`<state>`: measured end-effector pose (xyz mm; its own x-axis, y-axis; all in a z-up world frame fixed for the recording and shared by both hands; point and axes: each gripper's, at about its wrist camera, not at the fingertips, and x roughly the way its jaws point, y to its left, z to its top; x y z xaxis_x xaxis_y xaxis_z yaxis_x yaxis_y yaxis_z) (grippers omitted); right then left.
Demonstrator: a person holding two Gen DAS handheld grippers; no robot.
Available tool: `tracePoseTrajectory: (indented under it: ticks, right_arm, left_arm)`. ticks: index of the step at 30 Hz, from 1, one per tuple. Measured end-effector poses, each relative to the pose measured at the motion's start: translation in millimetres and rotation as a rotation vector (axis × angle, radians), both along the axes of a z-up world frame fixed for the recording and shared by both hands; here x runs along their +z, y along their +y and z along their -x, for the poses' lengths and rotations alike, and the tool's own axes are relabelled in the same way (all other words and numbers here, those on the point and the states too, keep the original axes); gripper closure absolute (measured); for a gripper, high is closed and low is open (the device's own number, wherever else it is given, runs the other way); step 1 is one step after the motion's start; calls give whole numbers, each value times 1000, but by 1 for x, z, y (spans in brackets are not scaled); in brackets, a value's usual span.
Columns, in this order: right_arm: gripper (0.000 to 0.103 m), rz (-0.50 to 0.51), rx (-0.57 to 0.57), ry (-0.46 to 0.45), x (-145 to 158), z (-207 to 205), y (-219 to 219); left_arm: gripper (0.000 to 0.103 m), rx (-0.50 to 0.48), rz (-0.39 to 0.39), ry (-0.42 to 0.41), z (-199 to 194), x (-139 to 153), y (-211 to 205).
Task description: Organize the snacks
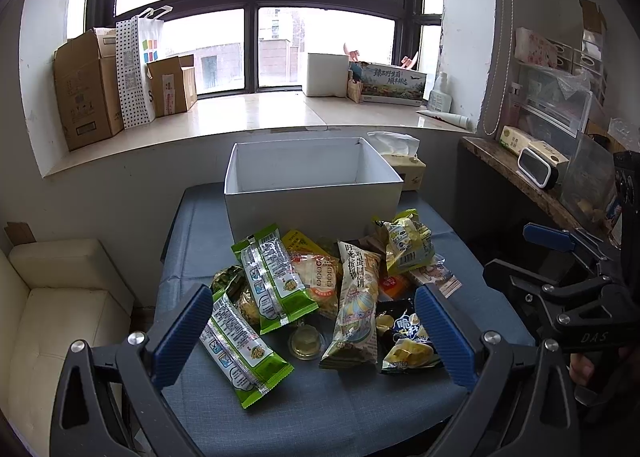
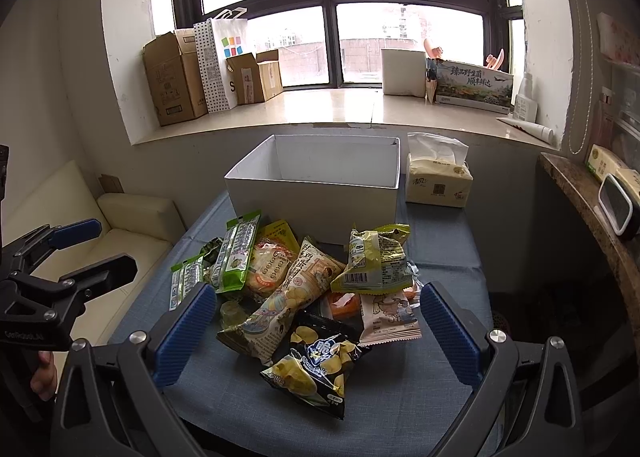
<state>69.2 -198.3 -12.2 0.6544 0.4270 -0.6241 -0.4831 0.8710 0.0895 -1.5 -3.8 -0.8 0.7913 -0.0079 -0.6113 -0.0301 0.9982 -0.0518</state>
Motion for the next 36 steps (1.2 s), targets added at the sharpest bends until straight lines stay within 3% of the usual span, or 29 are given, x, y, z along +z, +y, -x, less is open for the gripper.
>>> tracePoseTrajectory:
  ticks: [36]
  right_arm:
    - [0,0,4,0,0,1,0]
  left_arm:
    - [0,-3,2,7,-1,0,2]
